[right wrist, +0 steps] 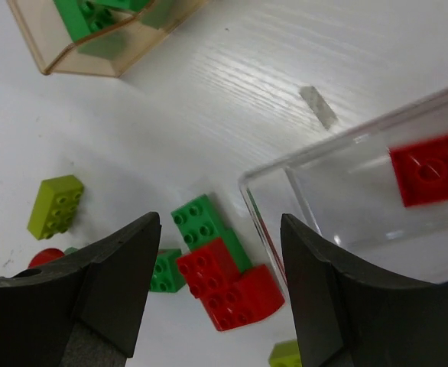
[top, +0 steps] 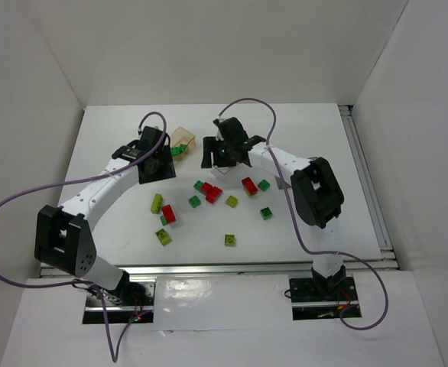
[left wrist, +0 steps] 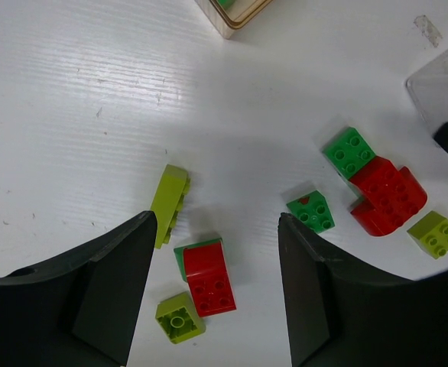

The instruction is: Sort the legos into containers by color

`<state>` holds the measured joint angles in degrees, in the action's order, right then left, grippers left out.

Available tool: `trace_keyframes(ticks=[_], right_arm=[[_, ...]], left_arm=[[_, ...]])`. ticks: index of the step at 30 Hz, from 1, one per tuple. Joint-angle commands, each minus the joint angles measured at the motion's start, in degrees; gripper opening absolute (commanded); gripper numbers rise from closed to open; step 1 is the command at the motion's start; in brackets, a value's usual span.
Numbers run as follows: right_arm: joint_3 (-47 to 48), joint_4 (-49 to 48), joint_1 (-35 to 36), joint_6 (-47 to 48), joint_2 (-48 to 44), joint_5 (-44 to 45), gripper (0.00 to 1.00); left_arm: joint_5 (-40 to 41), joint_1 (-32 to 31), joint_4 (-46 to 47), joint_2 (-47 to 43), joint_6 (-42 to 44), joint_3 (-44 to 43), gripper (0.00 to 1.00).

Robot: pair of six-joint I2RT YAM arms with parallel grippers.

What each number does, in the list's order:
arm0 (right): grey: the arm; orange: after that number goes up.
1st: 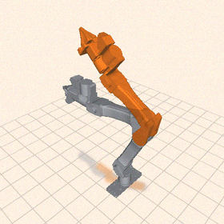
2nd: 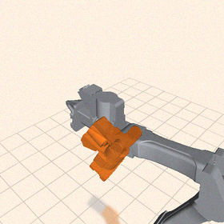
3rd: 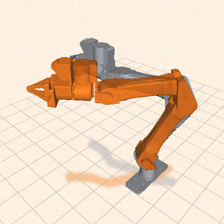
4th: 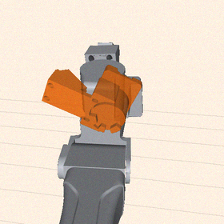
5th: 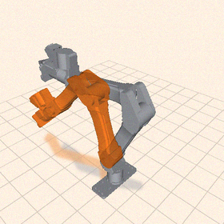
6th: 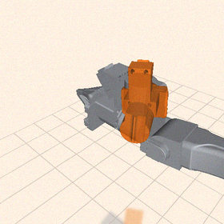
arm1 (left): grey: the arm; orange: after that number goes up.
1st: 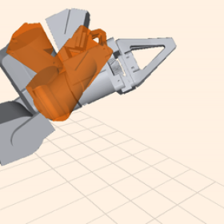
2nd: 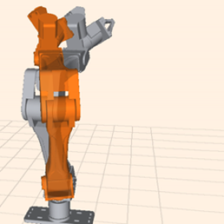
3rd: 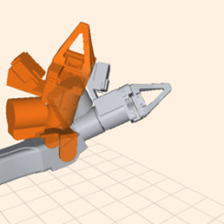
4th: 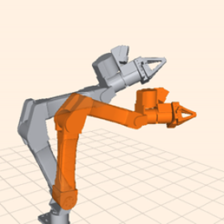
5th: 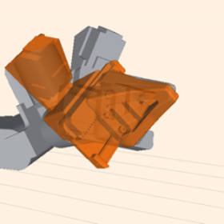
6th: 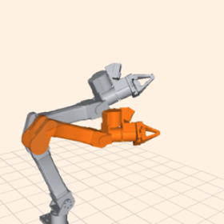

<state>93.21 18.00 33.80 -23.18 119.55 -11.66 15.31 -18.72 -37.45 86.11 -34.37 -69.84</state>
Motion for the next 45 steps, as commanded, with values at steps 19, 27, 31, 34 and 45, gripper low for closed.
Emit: trace_keyframes(ticks=[19, 27, 31, 34, 45], right_arm=[[-27.38, 1.42, 0.48, 8.33, -21.29, 25.02, 0.81], [-22.55, 1.59, -0.05, 10.70, -13.56, 25.90, 0.72], [-22.02, 1.60, -0.05, 10.70, -13.02, 24.76, 0.57], [-22.54, 1.60, -0.05, 9.47, -15.03, 24.14, 0.42], [-31.58, -2.96, -7.25, 7.97, -38.85, -5.35, 0.27]], left_arm=[[-1.51, 0.70, 1.86, -3.58, -0.17, 1.55, 0.74], [-1.51, 0.09, 1.86, -3.58, -0.17, 1.55, 0.74], [-1.51, 0.09, 1.86, -4.10, 0.35, 1.55, 0.74], [-2.04, 0.09, 1.86, -4.10, 0.88, 1.55, 0.74], [-45.23, 1.76, 14.40, -5.51, 13.28, 0.94, 0.87]])
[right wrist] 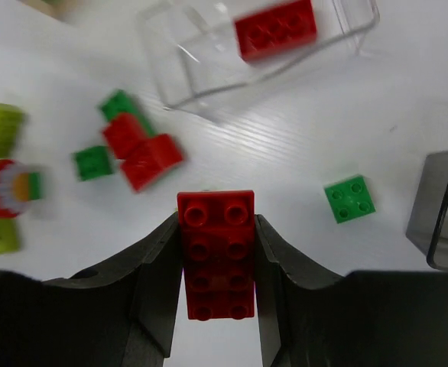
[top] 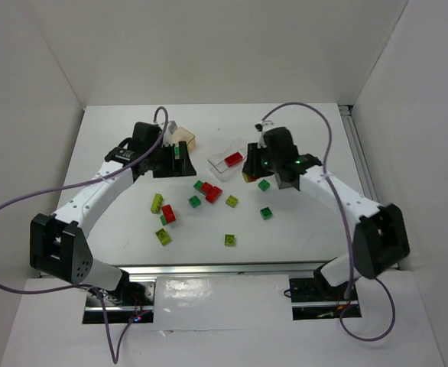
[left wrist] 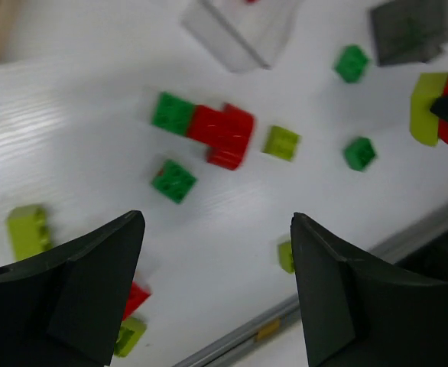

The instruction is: Sort the legos into containers by color

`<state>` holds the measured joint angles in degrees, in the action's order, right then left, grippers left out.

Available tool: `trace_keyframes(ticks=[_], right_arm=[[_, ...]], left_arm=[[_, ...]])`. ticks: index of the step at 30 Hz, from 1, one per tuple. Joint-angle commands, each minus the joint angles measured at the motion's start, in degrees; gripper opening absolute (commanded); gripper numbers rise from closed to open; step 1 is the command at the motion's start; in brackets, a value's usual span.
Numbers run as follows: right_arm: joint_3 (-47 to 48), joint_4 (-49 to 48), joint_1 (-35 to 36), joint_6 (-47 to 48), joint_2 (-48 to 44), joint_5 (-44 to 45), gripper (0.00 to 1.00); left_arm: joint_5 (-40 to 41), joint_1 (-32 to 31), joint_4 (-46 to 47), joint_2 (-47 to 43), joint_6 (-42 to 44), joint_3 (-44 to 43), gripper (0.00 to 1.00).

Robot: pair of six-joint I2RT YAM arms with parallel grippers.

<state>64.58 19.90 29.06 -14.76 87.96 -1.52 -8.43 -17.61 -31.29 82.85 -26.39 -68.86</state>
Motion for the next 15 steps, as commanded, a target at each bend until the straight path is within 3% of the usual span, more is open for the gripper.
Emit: trace_keyframes(ticks=[1, 2, 8, 15], right_arm=[[-3.66, -5.74, -3.82, -0.44, -9.89, -18.75, 0.27], [-4.19, -7.06, -4.53, -1.57, -10.79, -21.74, 0.27], [-5.43, -13.82, -6.12, -8.59, -12.11, -41.53, 0.27], [-5.87, -21.04, -6.12, -12.48, -12.11, -50.42, 0.27]], left_arm=[[-25.98, 0.64, 9.83, -2.25, 5.30, 0.65, 0.87], [-33.51, 0.64, 11.58, -1.73, 5.30, 1.18, 0.87], [-49.47, -0.59, 21.34, -1.11, 4.15, 3.47, 0.94], [-54.33, -1.81, 24.96, 0.99, 5.21, 4.61, 0.94]])
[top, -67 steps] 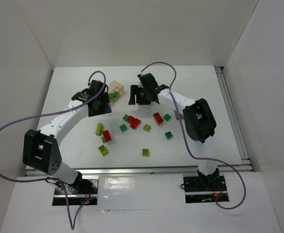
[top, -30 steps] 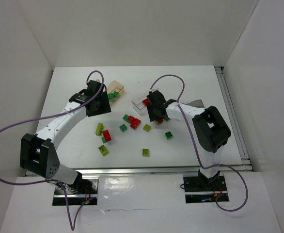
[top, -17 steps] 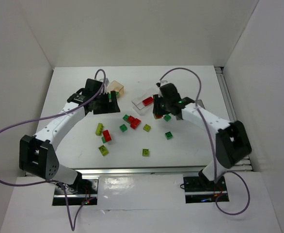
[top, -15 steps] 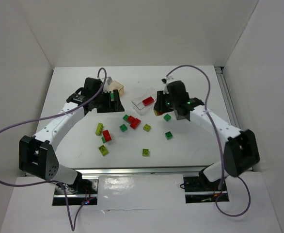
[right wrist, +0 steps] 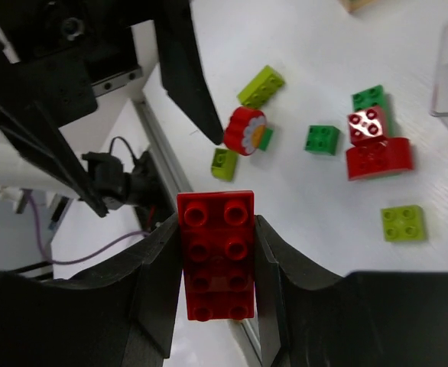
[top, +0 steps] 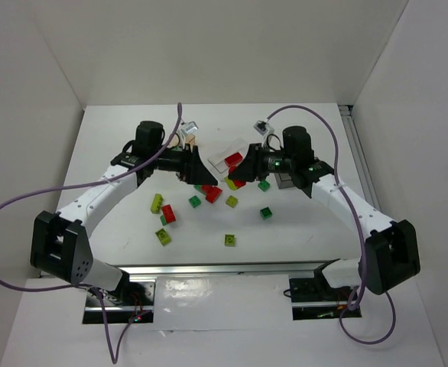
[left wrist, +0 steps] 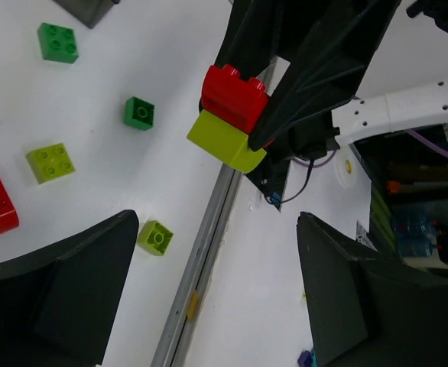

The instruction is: Sort the legos into containers by color

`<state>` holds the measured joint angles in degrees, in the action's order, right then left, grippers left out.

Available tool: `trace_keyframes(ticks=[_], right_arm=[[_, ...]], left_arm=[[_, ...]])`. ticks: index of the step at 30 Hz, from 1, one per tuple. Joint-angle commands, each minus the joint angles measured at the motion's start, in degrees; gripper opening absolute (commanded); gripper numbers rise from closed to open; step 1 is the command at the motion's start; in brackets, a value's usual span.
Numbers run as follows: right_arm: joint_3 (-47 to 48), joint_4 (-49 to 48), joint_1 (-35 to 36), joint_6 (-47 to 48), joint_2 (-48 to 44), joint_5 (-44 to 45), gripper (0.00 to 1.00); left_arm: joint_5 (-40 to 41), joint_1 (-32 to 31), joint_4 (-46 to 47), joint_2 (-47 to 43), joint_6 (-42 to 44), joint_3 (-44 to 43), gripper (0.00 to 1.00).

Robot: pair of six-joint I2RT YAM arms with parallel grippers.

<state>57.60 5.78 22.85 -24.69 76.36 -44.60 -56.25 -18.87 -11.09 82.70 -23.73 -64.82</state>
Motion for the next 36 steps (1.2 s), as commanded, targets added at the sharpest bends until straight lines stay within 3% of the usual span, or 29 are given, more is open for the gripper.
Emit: trace_keyframes(ticks=[1, 8, 19, 24, 28, 29, 33, 36], right_arm=[[1.72, -6.92, 0.09, -2.56, -0.51, -7.87, 0.27], [2.25, -9.38, 0.62, -5.37, 0.02, -9.80, 0.26], [3.57, -8.06, 2.28, -5.20, 2.13, -10.33, 0.26], [2.34, -11.05, 2.29, -7.57, 2.13, -10.33, 0.26], [2.95, -9.56, 2.81, -6.08, 3.27, -9.72, 0.26], [2.95, -9.56, 2.81, -6.07, 3.27, -9.72, 0.26], [2.95, -7.55, 2.20, -4.93, 2.75, -7.70, 0.26], [3.56, -5.00, 0.97, -2.75, 2.74, -6.29, 0.26]], left_arm=[[-7.20, -0.55, 4.76, 1.15, 3.07, 0.57, 0.93], [-6.51, -2.75, 4.23, 2.82, 5.27, -1.10, 0.92], [-9.23, -4.59, 13.38, 4.49, -1.85, -0.57, 0.84], [-8.44, -5.82, 11.80, 6.43, -1.24, -1.98, 0.68], [-8.44, -5.82, 13.29, 6.43, -2.03, -1.28, 0.37], [-7.74, -5.82, 12.77, 6.43, -2.03, -1.28, 0.24], [-7.21, -5.21, 10.57, 6.43, -0.98, -1.28, 0.03], [-7.21, -3.90, 9.34, 6.43, -0.97, -1.28, 0.00]])
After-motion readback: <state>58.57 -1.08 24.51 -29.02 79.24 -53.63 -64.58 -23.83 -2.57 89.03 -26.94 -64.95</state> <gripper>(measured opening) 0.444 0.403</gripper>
